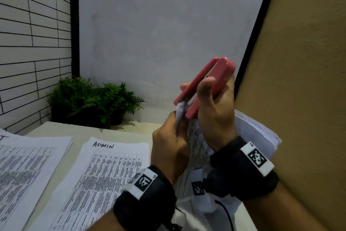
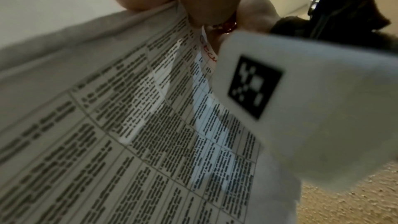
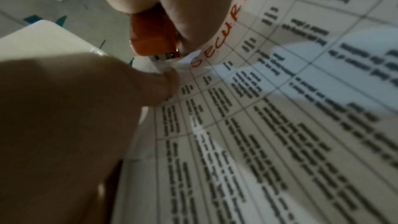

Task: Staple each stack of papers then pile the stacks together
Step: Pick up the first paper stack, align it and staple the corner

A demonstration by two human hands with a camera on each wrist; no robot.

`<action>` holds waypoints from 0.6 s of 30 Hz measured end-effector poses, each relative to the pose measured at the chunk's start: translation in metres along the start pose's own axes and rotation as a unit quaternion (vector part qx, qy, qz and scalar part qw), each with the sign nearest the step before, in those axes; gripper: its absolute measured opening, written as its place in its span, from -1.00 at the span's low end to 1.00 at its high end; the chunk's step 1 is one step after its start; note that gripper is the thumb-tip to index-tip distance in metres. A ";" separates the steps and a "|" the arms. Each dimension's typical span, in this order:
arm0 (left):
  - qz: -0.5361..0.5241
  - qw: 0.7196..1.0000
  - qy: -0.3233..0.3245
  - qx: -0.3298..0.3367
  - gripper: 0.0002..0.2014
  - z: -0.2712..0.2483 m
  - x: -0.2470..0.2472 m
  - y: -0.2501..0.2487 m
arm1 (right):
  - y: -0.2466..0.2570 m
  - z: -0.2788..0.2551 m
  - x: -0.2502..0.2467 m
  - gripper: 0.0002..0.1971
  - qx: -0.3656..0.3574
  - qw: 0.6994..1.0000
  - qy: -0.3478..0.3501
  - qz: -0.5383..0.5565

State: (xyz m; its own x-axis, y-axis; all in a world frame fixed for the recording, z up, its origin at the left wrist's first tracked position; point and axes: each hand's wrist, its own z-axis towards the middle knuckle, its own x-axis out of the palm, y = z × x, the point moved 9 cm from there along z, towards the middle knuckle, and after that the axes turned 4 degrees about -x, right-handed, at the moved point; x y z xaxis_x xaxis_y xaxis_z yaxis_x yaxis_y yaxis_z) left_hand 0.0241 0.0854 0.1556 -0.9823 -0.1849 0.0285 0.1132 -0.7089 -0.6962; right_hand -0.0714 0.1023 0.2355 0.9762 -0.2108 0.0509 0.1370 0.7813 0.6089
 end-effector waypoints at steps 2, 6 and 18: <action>0.010 1.000 -0.004 -0.001 -0.80 0.001 -0.001 0.002 | -0.001 0.000 0.004 -0.28 -0.010 1.000 0.017 -0.008; -0.009 1.000 -0.012 -0.007 -0.84 0.003 -0.002 0.005 | -0.002 0.000 0.006 -0.33 -0.017 0.999 0.036 0.002; -0.031 0.999 -0.026 -0.023 -0.79 0.002 -0.002 0.001 | 0.003 0.005 0.012 -0.38 -0.034 0.999 0.013 -0.014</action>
State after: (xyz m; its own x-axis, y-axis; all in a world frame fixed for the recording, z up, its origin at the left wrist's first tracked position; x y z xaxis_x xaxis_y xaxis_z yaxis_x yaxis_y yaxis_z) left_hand 0.0262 0.0831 0.1564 -0.9779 -0.1784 0.1087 0.0452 -0.6886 -0.7237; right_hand -0.0599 0.0987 0.2421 0.9757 -0.2187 0.0124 0.1752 0.8132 0.5550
